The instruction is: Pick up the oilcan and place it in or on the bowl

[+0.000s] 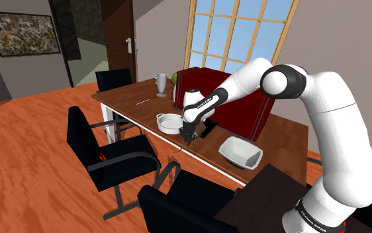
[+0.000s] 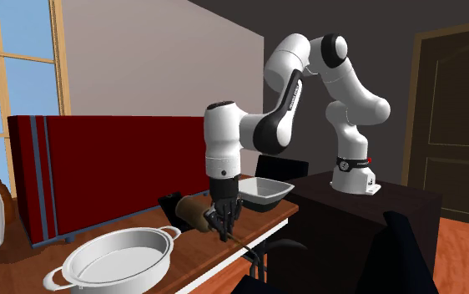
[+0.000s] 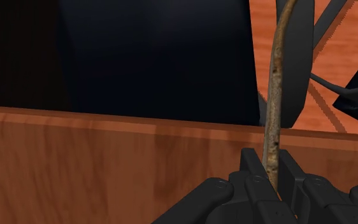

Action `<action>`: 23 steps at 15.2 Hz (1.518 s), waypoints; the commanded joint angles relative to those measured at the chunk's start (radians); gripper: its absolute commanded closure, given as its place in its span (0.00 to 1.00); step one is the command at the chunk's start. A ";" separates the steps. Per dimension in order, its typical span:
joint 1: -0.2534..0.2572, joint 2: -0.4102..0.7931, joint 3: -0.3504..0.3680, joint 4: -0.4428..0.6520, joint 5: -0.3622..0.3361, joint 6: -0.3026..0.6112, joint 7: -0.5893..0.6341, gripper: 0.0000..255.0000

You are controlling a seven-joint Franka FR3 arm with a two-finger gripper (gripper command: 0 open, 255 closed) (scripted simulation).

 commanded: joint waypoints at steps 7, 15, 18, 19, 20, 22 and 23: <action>-0.007 -0.084 0.010 -0.018 0.012 -0.065 -0.006 1.00; -0.014 -0.157 0.020 -0.019 0.024 -0.137 -0.014 1.00; -0.016 -0.182 0.023 -0.015 0.028 -0.166 -0.017 1.00; -0.016 -0.190 0.024 -0.013 0.030 -0.175 -0.018 1.00; -0.017 -0.198 0.025 -0.012 0.032 -0.185 -0.019 1.00; -0.018 -0.214 0.026 -0.007 0.035 -0.205 -0.021 1.00; -0.019 -0.221 0.027 -0.004 0.036 -0.215 -0.022 1.00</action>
